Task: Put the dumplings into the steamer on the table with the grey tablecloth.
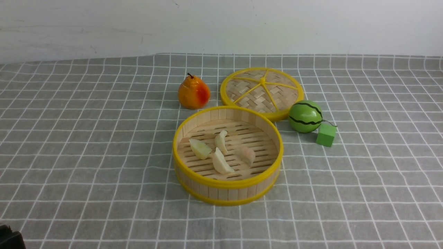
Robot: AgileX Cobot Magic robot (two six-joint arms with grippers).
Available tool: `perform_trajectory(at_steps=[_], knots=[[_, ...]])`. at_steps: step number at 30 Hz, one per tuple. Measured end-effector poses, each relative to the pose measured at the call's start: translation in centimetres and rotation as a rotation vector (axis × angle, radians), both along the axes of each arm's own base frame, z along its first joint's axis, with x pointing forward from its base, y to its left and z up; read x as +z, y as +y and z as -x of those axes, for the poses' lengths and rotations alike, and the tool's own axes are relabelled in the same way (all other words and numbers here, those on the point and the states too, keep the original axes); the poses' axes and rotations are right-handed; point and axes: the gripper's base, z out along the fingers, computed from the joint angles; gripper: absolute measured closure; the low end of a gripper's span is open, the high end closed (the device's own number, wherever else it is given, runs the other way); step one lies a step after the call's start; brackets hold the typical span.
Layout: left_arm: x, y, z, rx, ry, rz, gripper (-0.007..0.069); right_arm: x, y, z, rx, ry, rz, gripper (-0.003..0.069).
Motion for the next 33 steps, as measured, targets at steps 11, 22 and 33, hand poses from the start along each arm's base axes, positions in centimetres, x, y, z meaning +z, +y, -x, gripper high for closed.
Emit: perform_trajectory(at_steps=[11, 22, 33], knots=[[0.0, 0.0, 0.0, -0.001, 0.001, 0.002, 0.0481, 0.0, 0.0, 0.0, 0.0, 0.0, -0.001, 0.0652], [-2.4, 0.6, -1.3, 0.197, -0.164, 0.042, 0.0638, 0.0, 0.0, 0.0, 0.0, 0.0, -0.001, 0.0645], [-10.0, 2.4, -2.1, 0.546, -0.093, 0.087, 0.0638, 0.0, 0.0, 0.0, 0.0, 0.0, -0.001, 0.0634]])
